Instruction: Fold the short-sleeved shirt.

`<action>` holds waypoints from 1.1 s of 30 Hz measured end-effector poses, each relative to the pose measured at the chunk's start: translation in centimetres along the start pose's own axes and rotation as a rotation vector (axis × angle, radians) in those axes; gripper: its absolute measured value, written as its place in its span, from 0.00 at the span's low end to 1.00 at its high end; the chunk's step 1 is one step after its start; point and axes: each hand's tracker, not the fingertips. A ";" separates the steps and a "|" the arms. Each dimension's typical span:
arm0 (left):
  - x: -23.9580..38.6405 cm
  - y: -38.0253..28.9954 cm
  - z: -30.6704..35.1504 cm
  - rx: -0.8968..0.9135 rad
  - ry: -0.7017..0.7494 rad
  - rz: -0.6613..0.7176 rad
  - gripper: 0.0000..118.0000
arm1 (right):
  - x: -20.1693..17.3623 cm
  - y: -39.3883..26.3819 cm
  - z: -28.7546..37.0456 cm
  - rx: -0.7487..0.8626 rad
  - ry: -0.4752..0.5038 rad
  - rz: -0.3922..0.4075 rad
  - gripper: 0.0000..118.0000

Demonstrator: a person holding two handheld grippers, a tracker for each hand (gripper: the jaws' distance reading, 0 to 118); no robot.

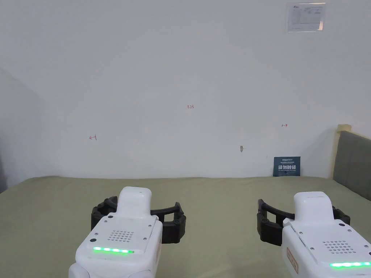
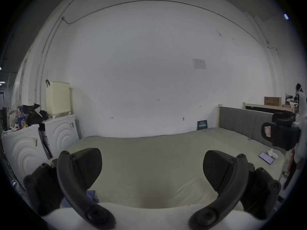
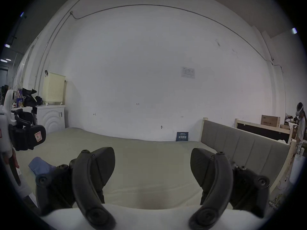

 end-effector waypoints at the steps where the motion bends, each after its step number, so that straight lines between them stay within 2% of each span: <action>1: 0.0 0.2 -0.1 -0.023 -0.007 0.013 1.00 | 0.1 0.1 0.2 0.000 0.001 0.000 0.81; 4: 0.1 0.3 -0.4 -0.045 0.067 0.062 1.00 | 0.0 0.1 0.3 0.001 0.008 -0.006 0.81; 6: 0.0 -0.1 0.0 0.004 0.114 0.082 1.00 | 0.1 0.1 0.5 0.000 0.008 -0.007 0.81; 12: -0.5 0.6 -0.5 -0.104 0.039 0.085 1.00 | 0.2 0.3 0.7 -0.002 0.023 0.001 0.81; 17: 0.0 0.7 -0.2 -0.080 0.034 0.041 1.00 | 0.1 0.3 0.7 -0.015 0.026 0.008 0.81; 26: -0.1 1.0 -0.3 -0.093 -0.035 0.065 1.00 | 0.4 0.5 0.9 -0.020 0.024 0.009 0.81; 29: -0.7 1.1 -0.3 -0.105 -0.078 0.125 1.00 | 0.4 0.5 0.9 -0.023 0.026 0.008 0.81; 33: -0.6 1.5 -0.3 -0.118 -0.015 0.116 1.00 | 0.3 0.5 1.0 -0.022 0.028 0.015 0.81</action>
